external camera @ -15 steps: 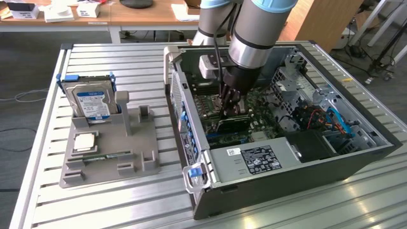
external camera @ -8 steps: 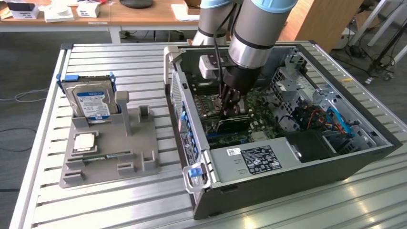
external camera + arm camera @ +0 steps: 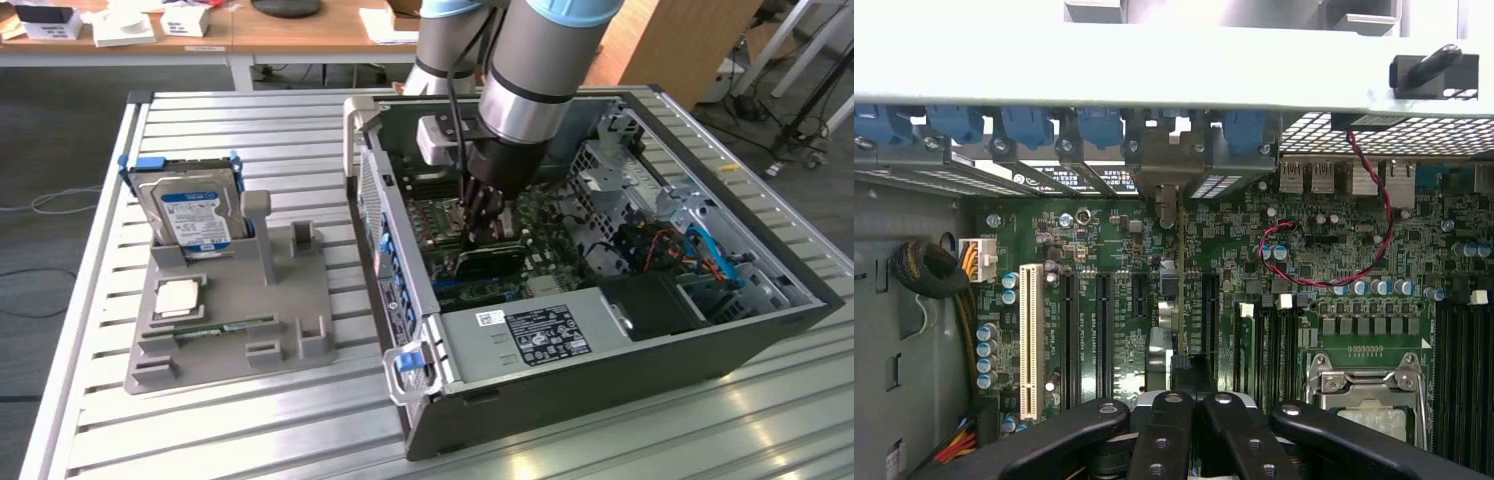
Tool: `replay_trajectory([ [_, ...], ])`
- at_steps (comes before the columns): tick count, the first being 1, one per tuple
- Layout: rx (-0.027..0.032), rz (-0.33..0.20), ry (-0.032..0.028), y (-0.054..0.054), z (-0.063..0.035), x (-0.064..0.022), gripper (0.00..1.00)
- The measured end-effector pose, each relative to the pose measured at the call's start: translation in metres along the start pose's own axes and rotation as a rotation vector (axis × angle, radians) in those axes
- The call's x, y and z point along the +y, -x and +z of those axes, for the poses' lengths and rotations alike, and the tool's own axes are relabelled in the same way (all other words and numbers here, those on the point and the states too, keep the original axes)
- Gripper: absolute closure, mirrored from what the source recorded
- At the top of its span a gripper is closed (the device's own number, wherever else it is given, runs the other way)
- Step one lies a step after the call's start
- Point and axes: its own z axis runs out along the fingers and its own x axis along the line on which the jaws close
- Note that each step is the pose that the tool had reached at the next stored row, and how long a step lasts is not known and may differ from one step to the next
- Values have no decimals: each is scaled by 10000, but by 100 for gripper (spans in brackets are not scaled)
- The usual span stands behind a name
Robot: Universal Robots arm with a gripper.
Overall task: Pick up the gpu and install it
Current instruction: 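Press down on the gpu until it lock into place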
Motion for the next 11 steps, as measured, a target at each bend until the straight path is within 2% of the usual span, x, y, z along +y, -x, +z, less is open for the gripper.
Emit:
replay_trajectory([
  [11, 1, 1, 0, 0, 4, 0, 89],
])
